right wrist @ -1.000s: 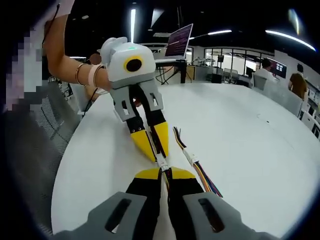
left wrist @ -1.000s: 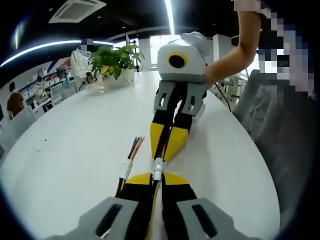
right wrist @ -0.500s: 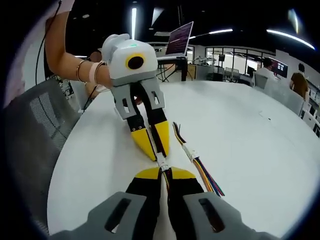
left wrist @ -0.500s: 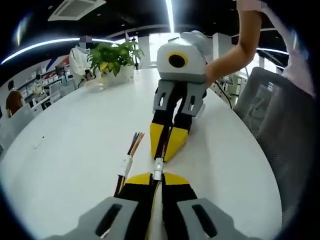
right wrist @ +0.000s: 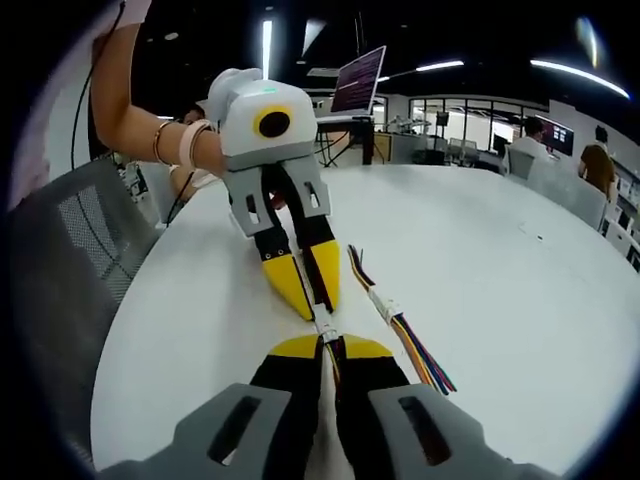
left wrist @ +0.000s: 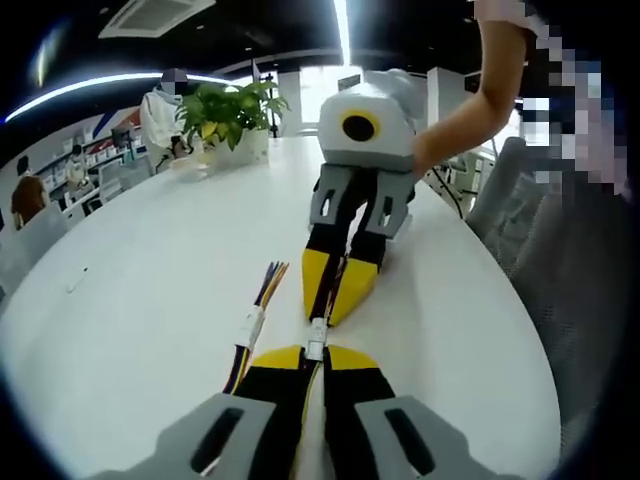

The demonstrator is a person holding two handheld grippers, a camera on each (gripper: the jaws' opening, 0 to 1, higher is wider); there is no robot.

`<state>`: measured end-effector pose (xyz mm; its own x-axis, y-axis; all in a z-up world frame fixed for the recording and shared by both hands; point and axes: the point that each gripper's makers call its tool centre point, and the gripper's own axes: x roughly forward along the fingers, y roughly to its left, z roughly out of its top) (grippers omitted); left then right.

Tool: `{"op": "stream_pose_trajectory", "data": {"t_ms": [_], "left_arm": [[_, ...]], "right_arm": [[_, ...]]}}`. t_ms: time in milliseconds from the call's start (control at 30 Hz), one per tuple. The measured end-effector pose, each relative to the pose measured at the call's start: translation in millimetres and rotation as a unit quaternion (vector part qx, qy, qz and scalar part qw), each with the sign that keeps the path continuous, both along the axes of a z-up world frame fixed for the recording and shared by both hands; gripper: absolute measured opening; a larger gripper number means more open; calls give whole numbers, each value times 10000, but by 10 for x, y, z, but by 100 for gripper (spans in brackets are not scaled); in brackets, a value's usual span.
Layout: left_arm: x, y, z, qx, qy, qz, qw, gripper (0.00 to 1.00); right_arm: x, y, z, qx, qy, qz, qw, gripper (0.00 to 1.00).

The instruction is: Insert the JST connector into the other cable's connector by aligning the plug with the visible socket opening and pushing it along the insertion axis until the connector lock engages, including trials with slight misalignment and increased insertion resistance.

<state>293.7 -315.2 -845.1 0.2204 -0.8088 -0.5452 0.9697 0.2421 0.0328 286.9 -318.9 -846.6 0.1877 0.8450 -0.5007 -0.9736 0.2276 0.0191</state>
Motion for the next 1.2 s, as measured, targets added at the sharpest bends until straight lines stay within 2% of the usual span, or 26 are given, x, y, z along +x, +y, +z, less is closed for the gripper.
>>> {"op": "stream_pose_trajectory", "data": {"t_ms": [400,867,1000,1200], "left_arm": [[5,7,-14,6,129,92,9999,3],[6,30,-31,87,103,177,9998,9],[-24,31,-29,33,337,305,9990,12],[-52,49,-26,106,394,407,9983,17]], "right_arm": [[7,13,-22,-39,-41,43,10000,4],[-18,11,-27,-98,-17,4,10000,9],[-25,-2,-30,-99,54,-47,9999,12],[-46,-54,27,-83,108,-171,9998,15]]}}
